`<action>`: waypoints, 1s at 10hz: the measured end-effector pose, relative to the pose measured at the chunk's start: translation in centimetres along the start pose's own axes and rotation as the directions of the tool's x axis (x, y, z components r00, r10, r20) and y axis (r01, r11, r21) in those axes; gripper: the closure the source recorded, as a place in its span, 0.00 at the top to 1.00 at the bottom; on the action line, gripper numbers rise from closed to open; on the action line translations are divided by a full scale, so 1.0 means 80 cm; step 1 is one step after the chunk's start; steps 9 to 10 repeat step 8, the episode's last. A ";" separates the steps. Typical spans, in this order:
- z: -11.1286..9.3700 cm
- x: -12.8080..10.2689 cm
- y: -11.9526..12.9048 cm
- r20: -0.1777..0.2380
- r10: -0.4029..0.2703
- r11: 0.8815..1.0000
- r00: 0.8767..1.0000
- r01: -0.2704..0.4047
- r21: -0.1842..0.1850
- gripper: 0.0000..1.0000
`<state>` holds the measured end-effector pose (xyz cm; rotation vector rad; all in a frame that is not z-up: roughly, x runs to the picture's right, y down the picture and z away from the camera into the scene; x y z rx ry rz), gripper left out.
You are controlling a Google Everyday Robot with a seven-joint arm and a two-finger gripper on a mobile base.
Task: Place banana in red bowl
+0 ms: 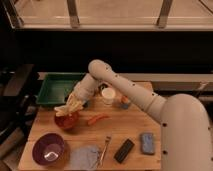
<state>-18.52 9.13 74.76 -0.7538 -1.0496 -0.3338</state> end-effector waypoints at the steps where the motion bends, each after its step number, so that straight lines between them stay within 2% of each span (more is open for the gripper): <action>1: 0.010 -0.001 -0.005 0.010 -0.009 1.000 1.000 0.009 -0.008 0.58; 3: 0.021 0.007 -0.004 0.006 -0.006 1.000 1.000 0.006 -0.024 0.74; 5: 0.023 0.018 0.000 -0.014 0.016 0.999 1.000 -0.017 -0.030 0.75; 7: 0.019 0.024 0.001 -0.032 0.031 0.999 0.999 -0.031 -0.017 0.75; 10: 0.017 0.026 0.001 -0.033 0.034 0.999 0.999 -0.034 -0.013 0.75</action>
